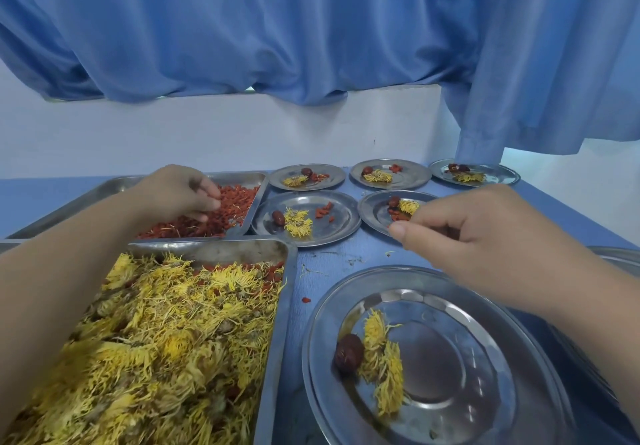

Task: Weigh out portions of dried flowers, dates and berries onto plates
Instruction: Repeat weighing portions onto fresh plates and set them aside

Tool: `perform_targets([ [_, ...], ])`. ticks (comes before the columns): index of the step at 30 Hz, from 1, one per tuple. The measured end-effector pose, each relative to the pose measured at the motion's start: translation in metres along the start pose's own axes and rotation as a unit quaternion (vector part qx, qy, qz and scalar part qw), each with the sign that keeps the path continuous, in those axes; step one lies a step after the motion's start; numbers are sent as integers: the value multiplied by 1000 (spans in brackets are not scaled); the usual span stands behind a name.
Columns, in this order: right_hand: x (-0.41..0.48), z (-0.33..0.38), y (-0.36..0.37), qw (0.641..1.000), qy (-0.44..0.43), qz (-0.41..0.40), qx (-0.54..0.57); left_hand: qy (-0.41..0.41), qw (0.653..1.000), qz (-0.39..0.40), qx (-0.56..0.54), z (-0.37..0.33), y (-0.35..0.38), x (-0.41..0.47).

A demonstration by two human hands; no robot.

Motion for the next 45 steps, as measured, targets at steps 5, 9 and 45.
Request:
perform_targets([
  [5,1,-5,-15,999,13,-33,18,23,994,61,-93,-50,22,-37],
  [9,0,-8,-23,999,33,3,17,63,982,145,-103,-98,51,-75],
  [45,-157,-11,-43,992,42,-99,65,105,970,195,-95,-171,172,-186],
])
Point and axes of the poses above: each hand's wrist, its own x-axis towards the middle knuckle, its own y-axis out of the palm, z = x × y, the point moved 4 cm from there along x, towards the middle knuckle, and after that the axes turned 11 degrees about -x, right-handed, at the moved point
